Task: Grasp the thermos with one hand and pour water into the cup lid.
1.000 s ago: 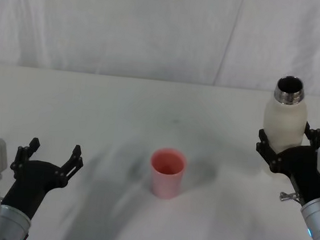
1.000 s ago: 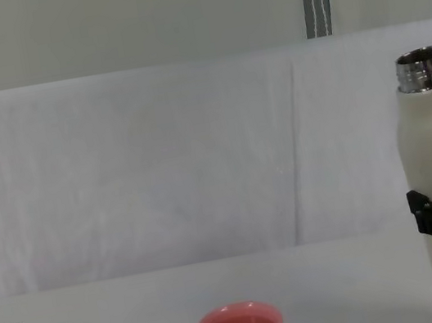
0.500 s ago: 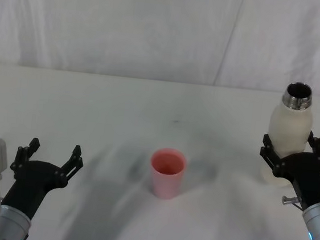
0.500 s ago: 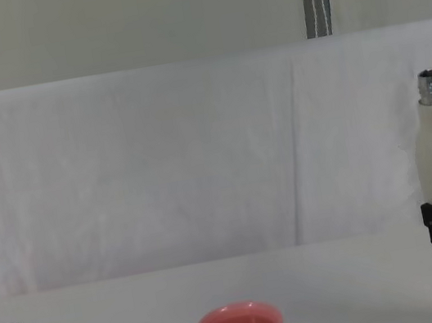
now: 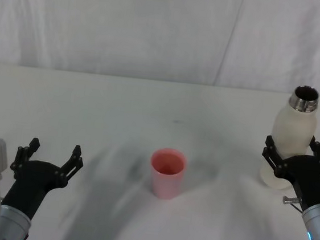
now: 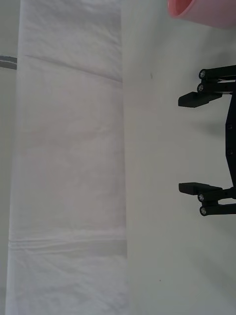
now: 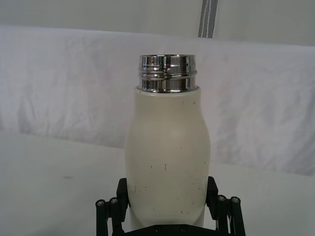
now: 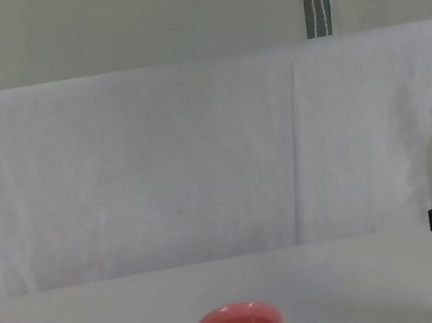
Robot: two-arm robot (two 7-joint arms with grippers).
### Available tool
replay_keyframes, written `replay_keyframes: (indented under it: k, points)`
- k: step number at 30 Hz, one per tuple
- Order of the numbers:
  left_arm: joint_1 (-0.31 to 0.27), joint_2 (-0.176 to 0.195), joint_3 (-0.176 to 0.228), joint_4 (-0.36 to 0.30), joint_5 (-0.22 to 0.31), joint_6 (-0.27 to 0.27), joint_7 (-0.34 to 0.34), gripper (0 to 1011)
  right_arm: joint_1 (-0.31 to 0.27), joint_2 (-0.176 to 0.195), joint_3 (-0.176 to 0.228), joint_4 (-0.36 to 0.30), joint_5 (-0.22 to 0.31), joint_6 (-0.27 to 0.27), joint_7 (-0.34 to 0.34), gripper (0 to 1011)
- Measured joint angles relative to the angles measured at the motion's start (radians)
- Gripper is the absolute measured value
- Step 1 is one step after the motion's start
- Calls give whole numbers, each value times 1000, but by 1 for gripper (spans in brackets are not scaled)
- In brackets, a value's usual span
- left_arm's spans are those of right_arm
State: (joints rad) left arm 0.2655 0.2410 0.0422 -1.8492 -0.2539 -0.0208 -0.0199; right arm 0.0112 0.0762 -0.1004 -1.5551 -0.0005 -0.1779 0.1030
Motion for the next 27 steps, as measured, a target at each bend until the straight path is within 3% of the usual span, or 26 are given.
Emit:
replay_keyframes:
  k: [10, 27]
  points:
    - [0, 0, 0, 0, 0, 0, 0, 1001, 6, -15, 9, 15, 35, 4, 3, 950]
    - [0, 0, 0, 0, 0, 0, 0, 1001, 12, -7, 5, 20, 34, 13, 6, 950]
